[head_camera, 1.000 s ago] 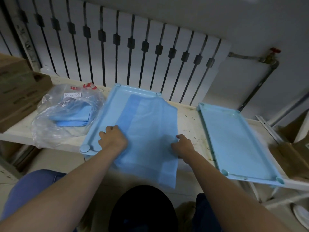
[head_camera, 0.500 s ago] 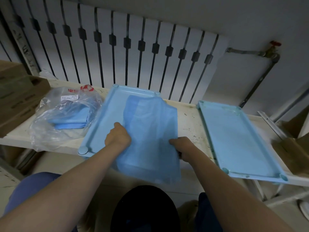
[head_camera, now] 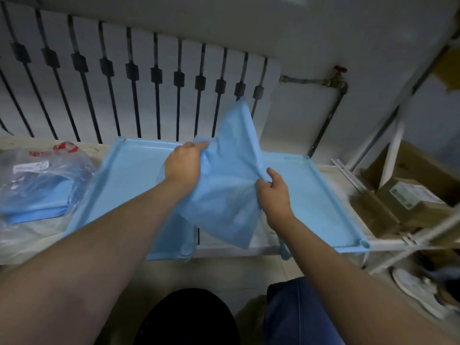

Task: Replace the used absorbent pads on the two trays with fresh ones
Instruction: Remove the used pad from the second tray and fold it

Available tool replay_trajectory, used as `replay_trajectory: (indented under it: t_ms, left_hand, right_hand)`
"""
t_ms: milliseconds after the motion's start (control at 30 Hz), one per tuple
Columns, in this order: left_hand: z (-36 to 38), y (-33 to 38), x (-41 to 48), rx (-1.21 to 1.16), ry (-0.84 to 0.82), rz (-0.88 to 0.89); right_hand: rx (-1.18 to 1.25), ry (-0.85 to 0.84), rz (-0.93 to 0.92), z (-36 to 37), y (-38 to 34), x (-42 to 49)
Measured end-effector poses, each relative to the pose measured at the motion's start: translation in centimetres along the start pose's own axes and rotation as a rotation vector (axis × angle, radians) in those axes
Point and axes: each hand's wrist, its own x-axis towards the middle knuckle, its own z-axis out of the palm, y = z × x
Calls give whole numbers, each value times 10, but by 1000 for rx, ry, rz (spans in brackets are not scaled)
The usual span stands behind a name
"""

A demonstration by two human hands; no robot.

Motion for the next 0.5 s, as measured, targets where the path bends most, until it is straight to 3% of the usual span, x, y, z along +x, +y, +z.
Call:
replay_trajectory:
  t_ms: [133,267,333,500]
  left_hand:
    - [0,-9,16,59,103,18]
    - [0,-32,-12,123,135,-140]
    - [-1,-42,-30,81,75,-302]
    - [0,-58,-60,-186,-191,-942]
  right_hand:
    - [266,-158,375,15,13,-8]
    - [424,-246,600,43,19,-21]
    - [458,-302,678,56,21,-28]
    - [439,-287,721,76,16,-34]
